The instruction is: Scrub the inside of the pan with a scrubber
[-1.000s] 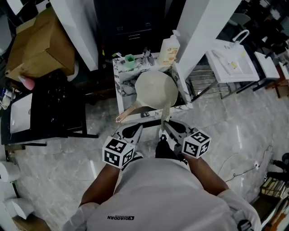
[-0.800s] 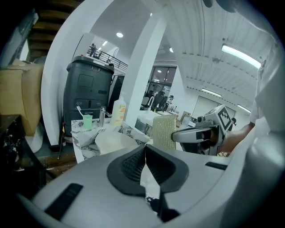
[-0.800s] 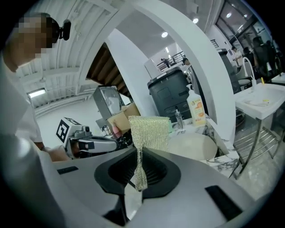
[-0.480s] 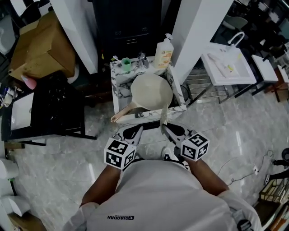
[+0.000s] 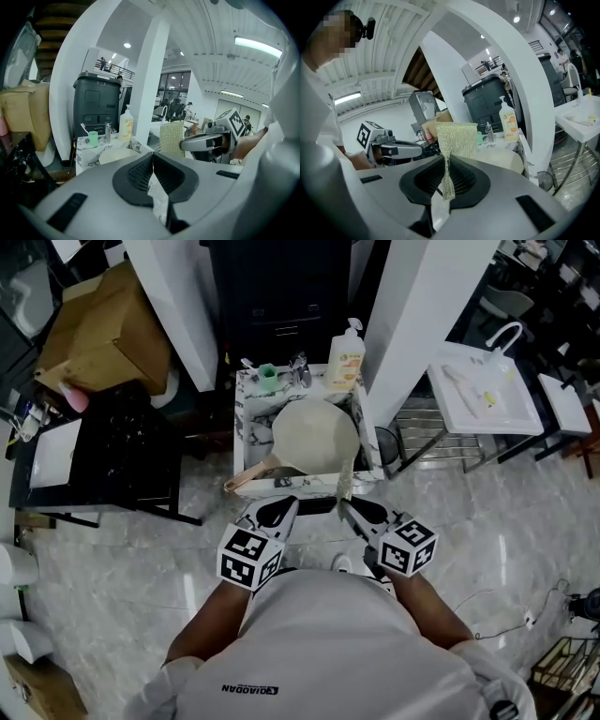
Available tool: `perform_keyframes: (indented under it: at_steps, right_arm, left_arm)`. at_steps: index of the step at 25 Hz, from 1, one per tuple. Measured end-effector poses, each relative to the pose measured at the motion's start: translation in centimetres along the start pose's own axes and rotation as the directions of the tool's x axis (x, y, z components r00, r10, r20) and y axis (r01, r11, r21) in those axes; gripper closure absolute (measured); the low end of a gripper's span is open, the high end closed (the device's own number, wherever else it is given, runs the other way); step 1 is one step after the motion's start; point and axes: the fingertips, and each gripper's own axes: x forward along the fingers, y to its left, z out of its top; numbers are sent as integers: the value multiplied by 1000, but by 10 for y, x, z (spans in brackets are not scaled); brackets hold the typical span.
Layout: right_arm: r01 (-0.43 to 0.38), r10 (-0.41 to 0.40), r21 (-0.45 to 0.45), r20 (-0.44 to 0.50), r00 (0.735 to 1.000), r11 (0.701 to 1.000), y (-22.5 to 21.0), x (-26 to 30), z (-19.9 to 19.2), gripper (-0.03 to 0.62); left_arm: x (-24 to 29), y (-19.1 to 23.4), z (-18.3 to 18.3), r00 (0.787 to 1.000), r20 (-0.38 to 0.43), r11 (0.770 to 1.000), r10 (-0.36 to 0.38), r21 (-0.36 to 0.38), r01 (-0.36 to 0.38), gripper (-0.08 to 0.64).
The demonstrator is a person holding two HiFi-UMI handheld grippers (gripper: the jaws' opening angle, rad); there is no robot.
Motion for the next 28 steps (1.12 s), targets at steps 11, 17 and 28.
perform_keyframes:
  at_steps: [11, 17, 28]
  right_arm:
    - [-3, 2, 39, 17, 1000, 999, -10, -9, -2, 529]
    - [3, -4, 45, 18, 1000, 999, -7, -11, -7, 529]
    - [15, -16, 43, 15, 1000, 999, -7, -17, -9, 529]
  left_arm:
    - [4, -7, 6, 1000, -1, 1000, 20, 3, -20, 545]
    - [4, -7, 6, 1000, -4, 1000, 19, 11, -19, 545]
    - [5, -14, 8, 1000, -9, 999, -1, 35, 2, 545]
